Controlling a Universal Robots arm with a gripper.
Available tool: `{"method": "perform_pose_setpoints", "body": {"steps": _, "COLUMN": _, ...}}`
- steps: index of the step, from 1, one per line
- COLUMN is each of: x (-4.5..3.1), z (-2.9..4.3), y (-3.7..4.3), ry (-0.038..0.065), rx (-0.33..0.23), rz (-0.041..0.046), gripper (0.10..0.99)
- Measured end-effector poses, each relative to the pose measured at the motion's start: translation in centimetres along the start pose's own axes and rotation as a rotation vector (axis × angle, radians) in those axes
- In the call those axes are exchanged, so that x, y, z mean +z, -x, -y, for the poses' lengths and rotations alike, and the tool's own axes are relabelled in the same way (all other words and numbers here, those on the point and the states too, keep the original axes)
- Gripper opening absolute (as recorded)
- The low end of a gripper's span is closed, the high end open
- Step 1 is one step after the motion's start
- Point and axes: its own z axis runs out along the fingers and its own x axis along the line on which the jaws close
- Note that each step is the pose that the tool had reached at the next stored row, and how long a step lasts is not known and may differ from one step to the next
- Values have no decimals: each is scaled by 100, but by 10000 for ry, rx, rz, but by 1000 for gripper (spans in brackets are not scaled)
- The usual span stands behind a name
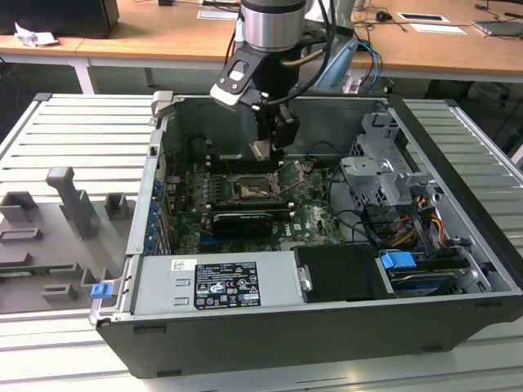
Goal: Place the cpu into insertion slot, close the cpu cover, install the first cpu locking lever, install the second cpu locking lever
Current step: 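Place the cpu into insertion slot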
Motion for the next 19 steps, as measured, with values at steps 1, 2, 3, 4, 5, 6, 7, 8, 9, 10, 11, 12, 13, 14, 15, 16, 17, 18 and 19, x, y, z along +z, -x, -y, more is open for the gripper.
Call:
{"method": "perform_pose_setpoints", "body": {"steps": 1, "x": 16, "z": 1, "y": 0, "ry": -1, "rx": 247, "rz": 19, "gripper": 525}}
{"method": "perform_pose_setpoints", "body": {"steps": 2, "x": 33, "z": 3, "y": 1, "ry": -8, "rx": 497, "rz": 38, "gripper": 525}}
{"method": "perform_pose_setpoints", "body": {"steps": 3, "x": 52, "z": 5, "y": 1, "ry": -22, "rx": 784, "rz": 58, "gripper": 525}}
{"method": "perform_pose_setpoints", "body": {"steps": 4, "x": 59, "z": 5, "y": 1, "ry": -26, "rx": 886, "rz": 65, "gripper": 525}}
{"method": "perform_pose_setpoints", "body": {"steps": 5, "x": 64, "z": 5, "y": 1, "ry": -30, "rx": 976, "rz": 71, "gripper": 525}}
{"method": "perform_pose_setpoints", "body": {"steps": 6, "x": 74, "z": 7, "y": 2, "ry": -32, "rx": 1107, "rz": 81, "gripper": 525}}
{"method": "perform_pose_setpoints", "body": {"steps": 7, "x": 88, "z": 8, "y": 2, "ry": -32, "rx": 1149, "rz": 84, "gripper": 525}}
{"method": "perform_pose_setpoints", "body": {"steps": 8, "x": 104, "z": 9, "y": 2, "ry": -35, "rx": 1185, "rz": 87, "gripper": 525}}
{"method": "perform_pose_setpoints", "body": {"steps": 9, "x": 115, "z": 10, "y": 2, "ry": -36, "rx": 1221, "rz": 89, "gripper": 525}}
{"method": "perform_pose_setpoints", "body": {"steps": 10, "x": 122, "z": 10, "y": 2, "ry": -37, "rx": 1243, "rz": 91, "gripper": 525}}
{"method": "perform_pose_setpoints", "body": {"steps": 11, "x": 132, "z": 11, "y": 3, "ry": -37, "rx": 1279, "rz": 93, "gripper": 525}}
{"method": "perform_pose_setpoints", "body": {"steps": 12, "x": 136, "z": 12, "y": 3, "ry": -36, "rx": 1292, "rz": 94, "gripper": 525}}
{"method": "perform_pose_setpoints", "body": {"steps": 13, "x": 141, "z": 12, "y": 3, "ry": -37, "rx": 1304, "rz": 96, "gripper": 525}}
{"method": "perform_pose_setpoints", "body": {"steps": 14, "x": 154, "z": 13, "y": 3, "ry": -36, "rx": 1320, "rz": 97, "gripper": 525}}
{"method": "perform_pose_setpoints", "body": {"steps": 15, "x": 164, "z": 14, "y": 3, "ry": -35, "rx": 1337, "rz": 98, "gripper": 525}}
{"method": "perform_pose_setpoints", "body": {"steps": 16, "x": 171, "z": 15, "y": 3, "ry": -36, "rx": 1342, "rz": 104, "gripper": 525}}
{"method": "perform_pose_setpoints", "body": {"steps": 17, "x": 186, "z": 16, "y": 4, "ry": -39, "rx": 1346, "rz": 123, "gripper": 525}}
{"method": "perform_pose_setpoints", "body": {"steps": 18, "x": 195, "z": 17, "y": 4, "ry": -38, "rx": 1351, "rz": 134, "gripper": 525}}
{"method": "perform_pose_setpoints", "body": {"steps": 19, "x": 217, "z": 19, "y": 4, "ry": -37, "rx": 1367, "rz": 138, "gripper": 525}}
